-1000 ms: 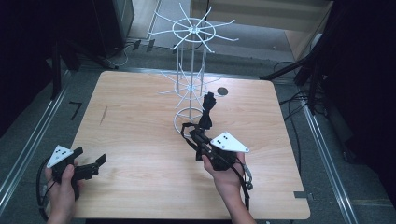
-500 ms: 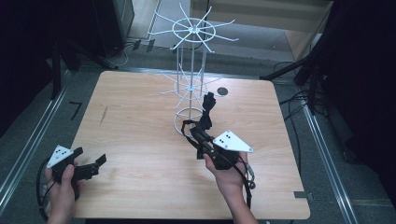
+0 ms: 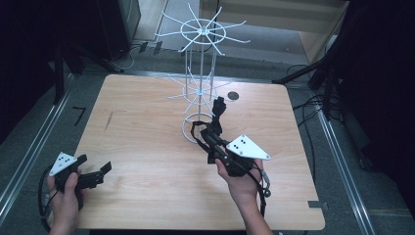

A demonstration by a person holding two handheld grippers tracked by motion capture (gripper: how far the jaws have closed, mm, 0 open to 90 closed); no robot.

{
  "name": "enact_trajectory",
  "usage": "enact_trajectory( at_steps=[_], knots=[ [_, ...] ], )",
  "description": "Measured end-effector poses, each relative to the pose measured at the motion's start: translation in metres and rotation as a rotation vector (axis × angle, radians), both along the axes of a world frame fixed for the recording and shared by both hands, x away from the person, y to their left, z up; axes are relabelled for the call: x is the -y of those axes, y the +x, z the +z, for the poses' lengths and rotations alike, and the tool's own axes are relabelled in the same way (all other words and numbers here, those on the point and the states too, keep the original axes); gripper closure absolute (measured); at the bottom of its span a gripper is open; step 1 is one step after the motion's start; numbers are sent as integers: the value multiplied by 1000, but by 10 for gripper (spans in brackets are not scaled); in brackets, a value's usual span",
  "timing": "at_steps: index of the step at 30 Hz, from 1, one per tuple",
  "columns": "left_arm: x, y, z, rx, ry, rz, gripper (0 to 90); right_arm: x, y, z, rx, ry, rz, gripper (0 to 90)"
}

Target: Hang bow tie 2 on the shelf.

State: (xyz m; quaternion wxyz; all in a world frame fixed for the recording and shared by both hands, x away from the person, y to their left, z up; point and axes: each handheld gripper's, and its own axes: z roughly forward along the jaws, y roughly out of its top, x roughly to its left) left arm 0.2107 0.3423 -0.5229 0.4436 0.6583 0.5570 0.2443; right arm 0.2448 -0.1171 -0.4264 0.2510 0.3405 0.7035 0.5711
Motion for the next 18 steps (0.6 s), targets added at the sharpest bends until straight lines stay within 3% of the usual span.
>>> enact_trajectory(
  at_steps=[18],
  knots=[
    [0, 0, 0, -1, 2, 0, 0, 3, -7, 20, 61, 35, 17, 852]
  ],
)
